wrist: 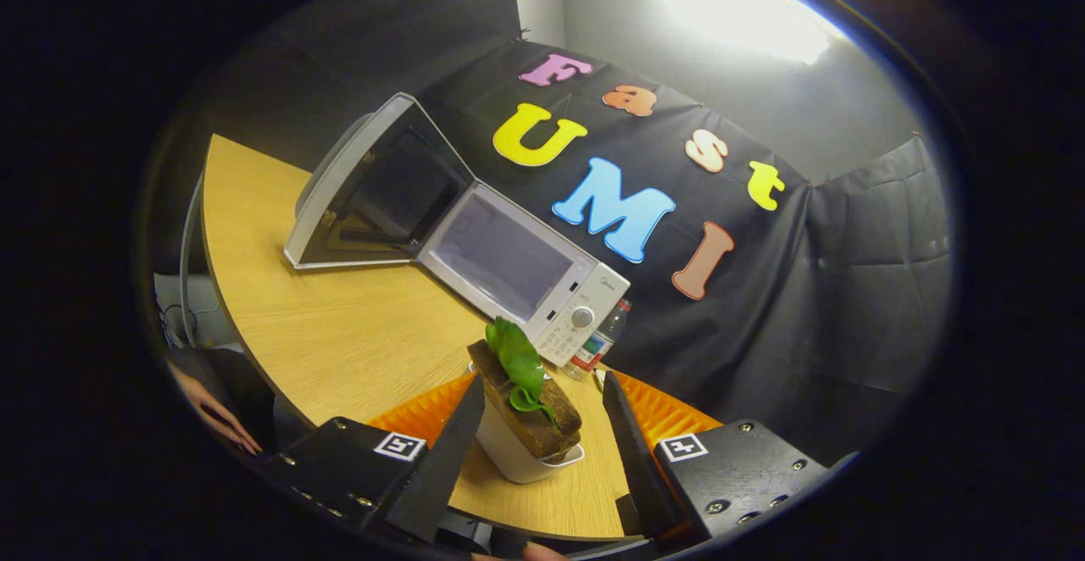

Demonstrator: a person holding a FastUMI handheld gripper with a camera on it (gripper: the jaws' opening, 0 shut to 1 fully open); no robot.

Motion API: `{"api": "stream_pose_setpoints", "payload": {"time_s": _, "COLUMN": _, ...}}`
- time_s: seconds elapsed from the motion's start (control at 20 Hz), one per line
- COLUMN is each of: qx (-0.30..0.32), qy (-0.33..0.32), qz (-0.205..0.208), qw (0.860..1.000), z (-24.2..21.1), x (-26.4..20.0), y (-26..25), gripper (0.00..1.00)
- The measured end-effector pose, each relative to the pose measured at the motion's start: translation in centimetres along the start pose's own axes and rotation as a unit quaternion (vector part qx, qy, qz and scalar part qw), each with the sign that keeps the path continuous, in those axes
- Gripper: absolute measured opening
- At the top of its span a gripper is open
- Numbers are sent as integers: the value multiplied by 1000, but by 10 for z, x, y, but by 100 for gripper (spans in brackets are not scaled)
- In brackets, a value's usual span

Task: Open the microwave, put the food inside, and close the microwave door.

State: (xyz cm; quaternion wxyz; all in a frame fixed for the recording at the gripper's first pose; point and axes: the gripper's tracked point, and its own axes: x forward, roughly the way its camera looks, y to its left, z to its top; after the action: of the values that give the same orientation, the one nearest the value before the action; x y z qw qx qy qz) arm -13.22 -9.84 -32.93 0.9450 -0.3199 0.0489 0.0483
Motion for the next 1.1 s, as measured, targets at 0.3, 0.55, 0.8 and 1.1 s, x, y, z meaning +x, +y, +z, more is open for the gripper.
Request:
{"api": "stream_pose_setpoints", "payload": {"time_s": 0.3, "qx": 26, "qy": 17, "qz": 7, "qw": 999, "z": -9, "x": 9, "y": -5, "gripper": 55}}
{"api": "stream_pose_setpoints", "payload": {"time_s": 0.55, "qx": 41, "qy": 55, "qz": 77, "qw": 995, "z": -19, "x": 10, "y": 1, "gripper": 55}}
{"api": "stream_pose_setpoints", "payload": {"time_s": 0.8, "qx": 39, "qy": 103, "qz": 163, "qw": 981, "z": -19, "x": 8, "y": -2, "gripper": 46}}
{"api": "stream_pose_setpoints", "payload": {"time_s": 1.1, "qx": 7, "qy": 114, "qz": 149, "qw": 982, "z": -19, "x": 16, "y": -11, "gripper": 28}}
